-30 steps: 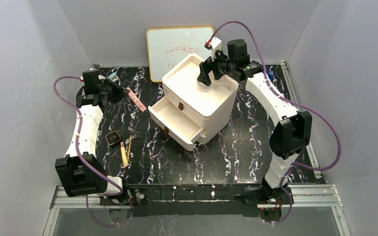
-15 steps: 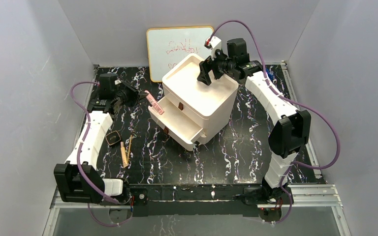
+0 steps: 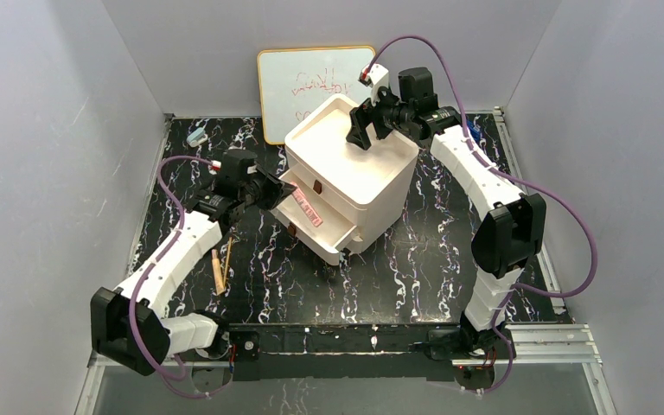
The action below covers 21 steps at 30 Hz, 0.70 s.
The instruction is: Organize the makeup
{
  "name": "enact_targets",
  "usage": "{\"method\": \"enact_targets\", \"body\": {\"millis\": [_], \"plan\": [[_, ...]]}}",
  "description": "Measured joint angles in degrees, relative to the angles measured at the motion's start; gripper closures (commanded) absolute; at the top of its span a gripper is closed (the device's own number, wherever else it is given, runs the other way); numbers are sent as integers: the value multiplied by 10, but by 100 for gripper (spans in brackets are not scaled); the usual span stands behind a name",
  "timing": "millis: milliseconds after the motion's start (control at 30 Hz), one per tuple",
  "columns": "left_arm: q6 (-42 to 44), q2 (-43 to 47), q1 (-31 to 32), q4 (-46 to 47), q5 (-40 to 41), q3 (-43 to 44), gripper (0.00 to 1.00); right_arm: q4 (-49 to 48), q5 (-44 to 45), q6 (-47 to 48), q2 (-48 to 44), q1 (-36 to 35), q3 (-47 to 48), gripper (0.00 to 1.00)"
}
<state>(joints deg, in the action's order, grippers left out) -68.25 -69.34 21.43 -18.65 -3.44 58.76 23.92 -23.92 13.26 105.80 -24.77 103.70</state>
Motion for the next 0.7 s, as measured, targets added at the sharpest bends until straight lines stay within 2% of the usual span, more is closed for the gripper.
{"method": "enact_targets", "body": {"millis": [67, 233, 267, 367, 533, 600, 700], "plan": [[-7, -3, 11, 3, 12, -4, 100, 0, 0, 0, 0, 0, 0, 0], [-19, -6, 21, 8, 33, -22, 65, -2, 2, 0, -1, 0, -3, 0], [-21, -6, 21, 9, 36, -25, 62, -2, 2, 0, -2, 0, -4, 0], [-24, -6, 21, 10, 44, -29, 56, -3, 2, 0, -2, 0, -4, 0], [-10, -6, 21, 17, 60, -27, 55, -3, 2, 0, -2, 0, -4, 0], [5, -6, 21, 9, 73, -15, 55, -3, 2, 0, -2, 0, -4, 0], [41, -3, 21, -24, 103, 23, 48, -4, 2, 0, -2, 0, -5, 0]]}}
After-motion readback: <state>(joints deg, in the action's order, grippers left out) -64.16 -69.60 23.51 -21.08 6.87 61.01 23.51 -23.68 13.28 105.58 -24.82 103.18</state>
